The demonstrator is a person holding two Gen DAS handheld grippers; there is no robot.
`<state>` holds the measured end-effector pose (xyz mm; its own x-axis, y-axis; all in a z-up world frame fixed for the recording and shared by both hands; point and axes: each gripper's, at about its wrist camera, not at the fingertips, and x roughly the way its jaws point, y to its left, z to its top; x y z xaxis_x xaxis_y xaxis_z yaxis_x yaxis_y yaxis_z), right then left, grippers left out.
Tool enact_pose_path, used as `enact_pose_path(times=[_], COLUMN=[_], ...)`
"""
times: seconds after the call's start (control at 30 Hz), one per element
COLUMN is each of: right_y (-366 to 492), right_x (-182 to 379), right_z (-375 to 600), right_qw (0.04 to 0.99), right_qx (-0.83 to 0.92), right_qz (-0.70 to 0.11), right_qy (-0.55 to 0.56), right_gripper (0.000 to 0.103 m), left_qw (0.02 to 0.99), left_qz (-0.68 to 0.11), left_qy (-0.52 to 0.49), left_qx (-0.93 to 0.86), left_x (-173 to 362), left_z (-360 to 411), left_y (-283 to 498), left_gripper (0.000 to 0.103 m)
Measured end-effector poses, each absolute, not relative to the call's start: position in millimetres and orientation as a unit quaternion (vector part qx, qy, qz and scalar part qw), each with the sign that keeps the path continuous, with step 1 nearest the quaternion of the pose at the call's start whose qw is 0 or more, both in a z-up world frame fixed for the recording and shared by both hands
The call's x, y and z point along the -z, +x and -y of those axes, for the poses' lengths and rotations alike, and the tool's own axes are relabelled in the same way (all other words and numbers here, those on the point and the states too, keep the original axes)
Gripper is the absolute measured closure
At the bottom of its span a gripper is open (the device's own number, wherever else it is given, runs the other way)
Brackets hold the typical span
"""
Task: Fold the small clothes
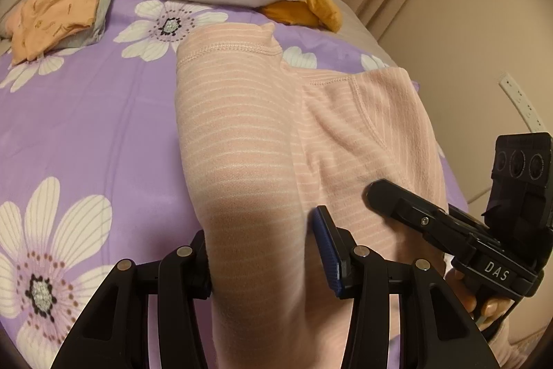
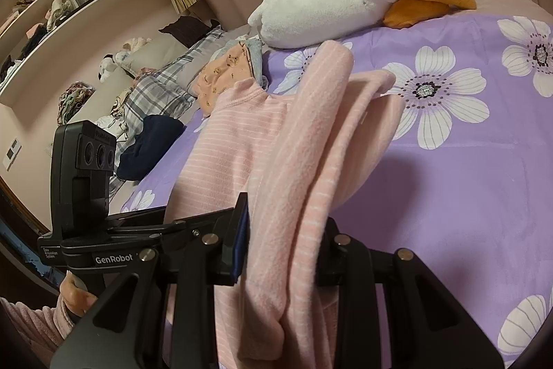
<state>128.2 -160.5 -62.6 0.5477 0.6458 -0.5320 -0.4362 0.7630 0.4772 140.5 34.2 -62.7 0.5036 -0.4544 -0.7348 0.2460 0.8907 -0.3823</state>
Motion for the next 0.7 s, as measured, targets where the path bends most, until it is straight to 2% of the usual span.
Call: enact_pose_path(times=[0.7], right_y=[150.9], right_x=[75.1], right_z=[158.4], right_qw=[0.866], right_qx=[-0.303], right_qz=[-0.371], right_qy=[0.148], right_gripper=[0.073], left_qw=[0.853], left_qz=[-0.467], left_qy=[-0.109], left_qx=[0.205], left_x=[75.8], left_z=[-34.9], left_y=[165.7], left_gripper=[0.056])
